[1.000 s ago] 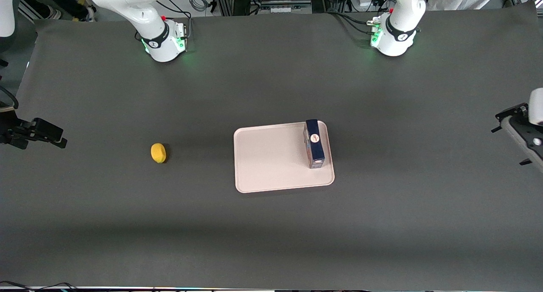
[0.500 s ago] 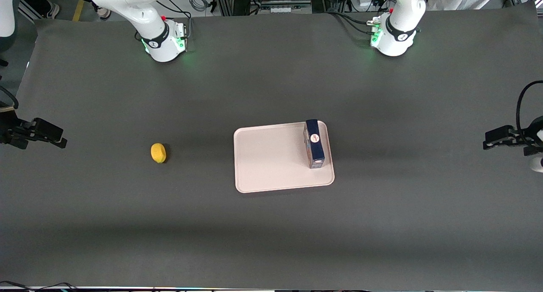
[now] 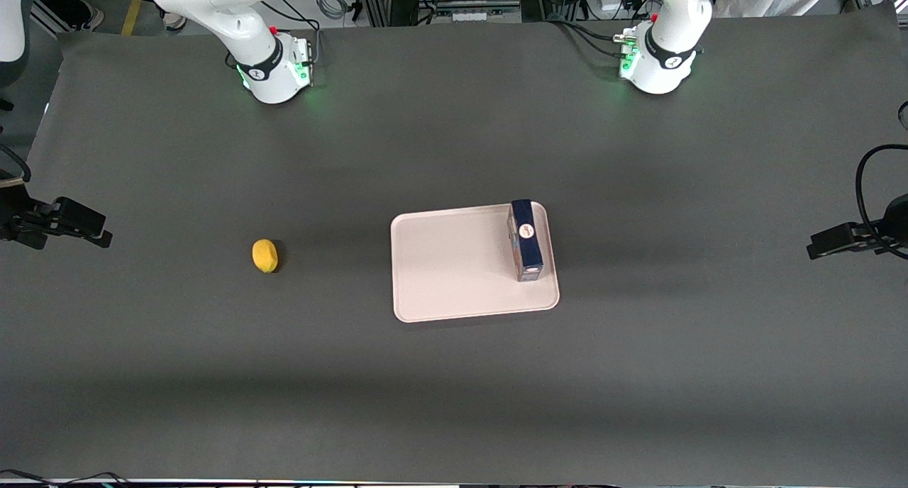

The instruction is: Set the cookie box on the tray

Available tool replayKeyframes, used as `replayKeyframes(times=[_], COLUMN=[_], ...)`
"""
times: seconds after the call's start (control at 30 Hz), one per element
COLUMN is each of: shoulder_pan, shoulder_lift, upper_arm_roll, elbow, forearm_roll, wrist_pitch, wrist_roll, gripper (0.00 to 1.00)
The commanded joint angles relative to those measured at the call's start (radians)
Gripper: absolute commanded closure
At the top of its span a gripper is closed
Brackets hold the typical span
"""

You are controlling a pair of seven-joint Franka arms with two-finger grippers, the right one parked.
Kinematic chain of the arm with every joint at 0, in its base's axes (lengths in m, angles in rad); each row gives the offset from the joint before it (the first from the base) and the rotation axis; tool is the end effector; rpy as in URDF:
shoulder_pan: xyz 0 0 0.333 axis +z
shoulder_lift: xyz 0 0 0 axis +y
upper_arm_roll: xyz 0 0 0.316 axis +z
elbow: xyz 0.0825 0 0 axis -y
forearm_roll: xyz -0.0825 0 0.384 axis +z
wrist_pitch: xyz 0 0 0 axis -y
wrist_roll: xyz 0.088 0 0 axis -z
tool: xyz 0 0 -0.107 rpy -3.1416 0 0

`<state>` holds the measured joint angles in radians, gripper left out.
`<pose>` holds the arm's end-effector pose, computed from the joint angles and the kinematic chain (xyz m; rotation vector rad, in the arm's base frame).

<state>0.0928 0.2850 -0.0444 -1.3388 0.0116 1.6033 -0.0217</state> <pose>0.6406 0.0363 0.5665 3.1383 0.1119 -0.0317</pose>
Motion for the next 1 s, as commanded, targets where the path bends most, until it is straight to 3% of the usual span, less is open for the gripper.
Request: replayKeyframes(times=[0.0, 0.97], shoulder_pan=[-0.007, -0.039], shoulder_lift=[-0.01, -0.047], upper_arm_roll=[0.006, 0.005], elbow=[0.0, -0.031], forearm_roll=[-0.004, 0.002], wrist_pitch=[0.004, -0.016], wrist_roll=[-0.014, -0.023], gripper=[0.0, 0.0])
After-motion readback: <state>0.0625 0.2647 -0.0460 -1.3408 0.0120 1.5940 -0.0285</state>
